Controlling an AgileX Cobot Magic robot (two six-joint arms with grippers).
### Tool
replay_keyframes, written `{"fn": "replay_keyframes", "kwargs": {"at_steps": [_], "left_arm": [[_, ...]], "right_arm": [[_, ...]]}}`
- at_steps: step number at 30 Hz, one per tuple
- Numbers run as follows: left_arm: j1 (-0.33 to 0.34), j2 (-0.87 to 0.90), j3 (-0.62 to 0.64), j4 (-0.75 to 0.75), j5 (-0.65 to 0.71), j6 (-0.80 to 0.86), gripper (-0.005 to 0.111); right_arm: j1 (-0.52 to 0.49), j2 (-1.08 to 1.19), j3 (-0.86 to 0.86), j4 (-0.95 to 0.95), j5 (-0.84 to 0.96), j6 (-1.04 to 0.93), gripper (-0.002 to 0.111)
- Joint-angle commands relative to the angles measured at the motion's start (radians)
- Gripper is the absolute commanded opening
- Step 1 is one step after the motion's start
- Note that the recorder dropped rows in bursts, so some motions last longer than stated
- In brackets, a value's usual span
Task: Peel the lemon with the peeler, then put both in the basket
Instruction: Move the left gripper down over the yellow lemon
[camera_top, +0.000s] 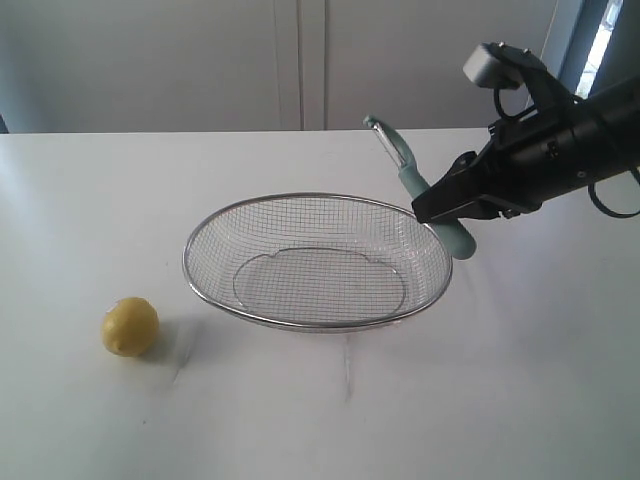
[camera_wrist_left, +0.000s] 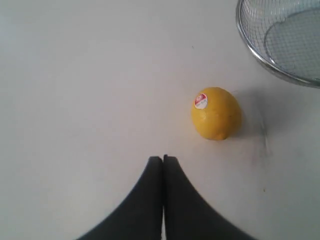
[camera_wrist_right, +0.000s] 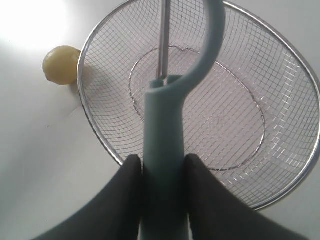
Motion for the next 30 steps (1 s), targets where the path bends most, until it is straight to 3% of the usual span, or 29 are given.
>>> {"fn": "replay_keyframes", "kwargs": {"at_steps": [1, 7, 13, 17, 24, 26, 30], "left_arm": [[-0.015, 0.186, -0.063, -0.074, 0.022, 0.004, 0.0], [-0.015, 0.369, -0.078, -0.227, -0.183, 0.004, 0.0], [-0.015, 0.415, -0.078, -0.263, -0.226, 0.004, 0.004], [-0.015, 0.445, -0.078, -0.283, -0.244, 0.004, 0.023], [-0.058, 0.496, -0.078, -0.31, -0.293, 0.004, 0.083], [-0.076, 0.508, -0.078, -0.31, -0.323, 0.004, 0.091], [-0.092, 0.526, -0.078, -0.312, -0.373, 0.004, 0.092]], "right_arm": [[0.001, -0.008, -0.008, 0.012, -0.003, -0.011, 0.0], [0.001, -0.008, -0.008, 0.012, -0.003, -0.011, 0.0], [0.001, -0.008, -0.008, 0.012, -0.003, -0.011, 0.0], [0.001, -0.008, -0.008, 0.012, -0.003, -0.011, 0.0], [0.001, -0.008, -0.008, 0.012, -0.003, -0.011, 0.0], [0.001, -0.008, -0.008, 0.012, -0.003, -0.011, 0.0], [0.001, -0.008, -0.008, 0.012, -0.003, -0.011, 0.0]]}}
